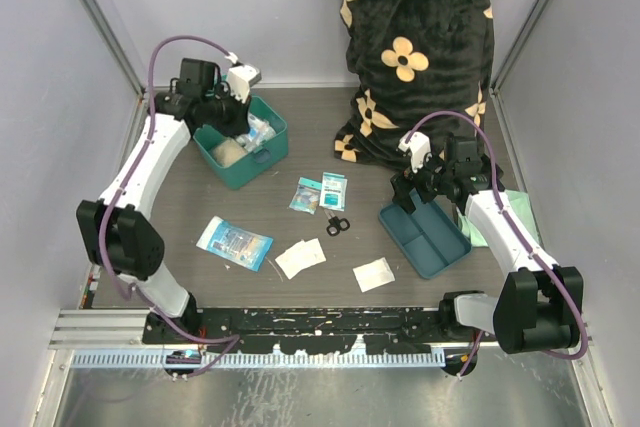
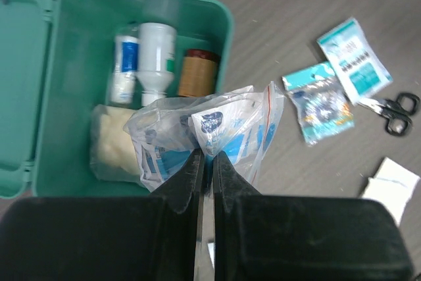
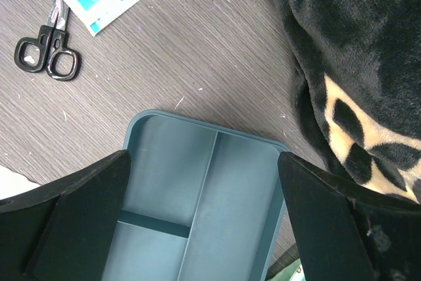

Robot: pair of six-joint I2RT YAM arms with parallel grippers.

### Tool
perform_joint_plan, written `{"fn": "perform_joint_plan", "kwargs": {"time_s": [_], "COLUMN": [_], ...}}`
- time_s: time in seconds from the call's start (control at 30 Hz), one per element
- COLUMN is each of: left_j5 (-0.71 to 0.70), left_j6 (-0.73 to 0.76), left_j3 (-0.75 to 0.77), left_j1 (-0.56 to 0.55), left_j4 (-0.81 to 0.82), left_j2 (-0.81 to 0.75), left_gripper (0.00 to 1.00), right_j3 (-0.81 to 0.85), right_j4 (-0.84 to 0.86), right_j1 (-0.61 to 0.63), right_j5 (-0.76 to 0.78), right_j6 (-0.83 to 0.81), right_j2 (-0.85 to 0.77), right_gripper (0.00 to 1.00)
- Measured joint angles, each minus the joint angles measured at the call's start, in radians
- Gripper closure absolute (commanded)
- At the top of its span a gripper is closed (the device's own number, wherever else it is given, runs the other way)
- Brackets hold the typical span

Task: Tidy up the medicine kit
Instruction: Place the medical item at the medicine box.

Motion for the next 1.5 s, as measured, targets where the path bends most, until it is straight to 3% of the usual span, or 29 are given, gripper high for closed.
{"fn": "perform_joint_plan", "kwargs": {"time_s": [0.43,0.9,1.3,1.5], "left_j5": [-0.053,-0.086,-0.141,-0.154], "left_j6": [-0.012,0.057,0.096,0.093], "left_j3": [0.227,0.264,0.324,0.324], "left_j1": [0.053,0.053,0.053,0.053], "left_j4": [-0.004,-0.005,-0.027,-0.028], "left_j2": [0.35,0.47,0.541,0.539], "left_gripper": [0.95,0.89,0.5,0.38], "right_j3": [0.0,0.0,0.0,0.0], "right_j4": [-0.001,-0.008,-0.009,-0.012], "right_j1": [0.0,0.0,0.0,0.0], "right_j5": [0.0,0.004,0.004,0.004], "right_j6": [-0.003,-0.005,-0.006,-0.006], "right_j2": [0.001,0.013,0.013,0.013], "right_gripper": [0.0,0.0,0.0,0.0]}}
